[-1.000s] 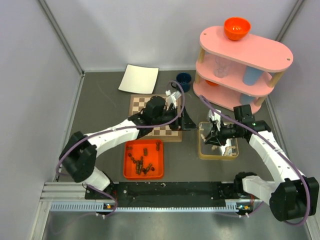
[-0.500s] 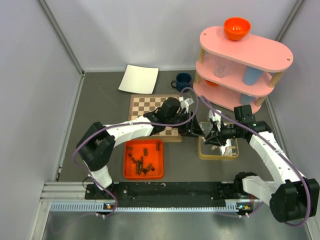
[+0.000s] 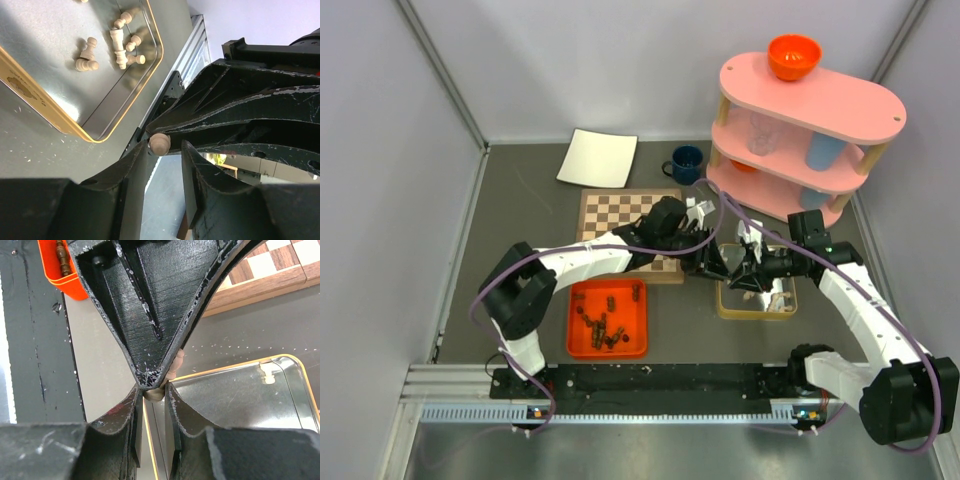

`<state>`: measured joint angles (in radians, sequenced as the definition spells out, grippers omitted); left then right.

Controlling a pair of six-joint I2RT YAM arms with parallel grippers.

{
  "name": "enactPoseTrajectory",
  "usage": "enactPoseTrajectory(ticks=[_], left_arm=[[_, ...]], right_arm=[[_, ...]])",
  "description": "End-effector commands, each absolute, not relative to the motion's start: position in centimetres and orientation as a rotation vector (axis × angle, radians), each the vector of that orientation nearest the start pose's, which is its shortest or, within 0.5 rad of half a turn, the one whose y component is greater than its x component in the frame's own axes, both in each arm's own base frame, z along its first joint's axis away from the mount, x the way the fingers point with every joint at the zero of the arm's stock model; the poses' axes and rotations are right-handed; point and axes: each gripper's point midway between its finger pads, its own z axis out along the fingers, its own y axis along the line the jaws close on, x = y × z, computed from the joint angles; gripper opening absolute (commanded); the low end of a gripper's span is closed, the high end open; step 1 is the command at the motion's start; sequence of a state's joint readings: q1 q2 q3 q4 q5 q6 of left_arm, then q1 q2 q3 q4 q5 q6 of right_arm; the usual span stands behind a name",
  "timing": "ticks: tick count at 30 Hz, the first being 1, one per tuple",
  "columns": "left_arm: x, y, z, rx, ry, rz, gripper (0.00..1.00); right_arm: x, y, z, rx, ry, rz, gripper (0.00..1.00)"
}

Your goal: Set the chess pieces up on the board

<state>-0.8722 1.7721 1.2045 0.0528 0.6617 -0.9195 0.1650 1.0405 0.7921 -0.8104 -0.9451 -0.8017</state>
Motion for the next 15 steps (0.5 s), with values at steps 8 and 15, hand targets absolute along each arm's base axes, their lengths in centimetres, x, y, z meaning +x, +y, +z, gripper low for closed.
enactPoseTrajectory(ticks=[8, 15], left_arm=[[20.22, -45.41, 19.99, 0.483, 2.344, -1.689, 0.16], [20.06, -45.13, 20.29, 0.507, 2.312, -1.686, 0.00]], right_arm=[[18.57, 16.32, 16.59, -1.328, 1.737, 0.910, 0.12], [18.50, 16.36, 16.54, -1.335, 1.736, 0.908, 0.20]])
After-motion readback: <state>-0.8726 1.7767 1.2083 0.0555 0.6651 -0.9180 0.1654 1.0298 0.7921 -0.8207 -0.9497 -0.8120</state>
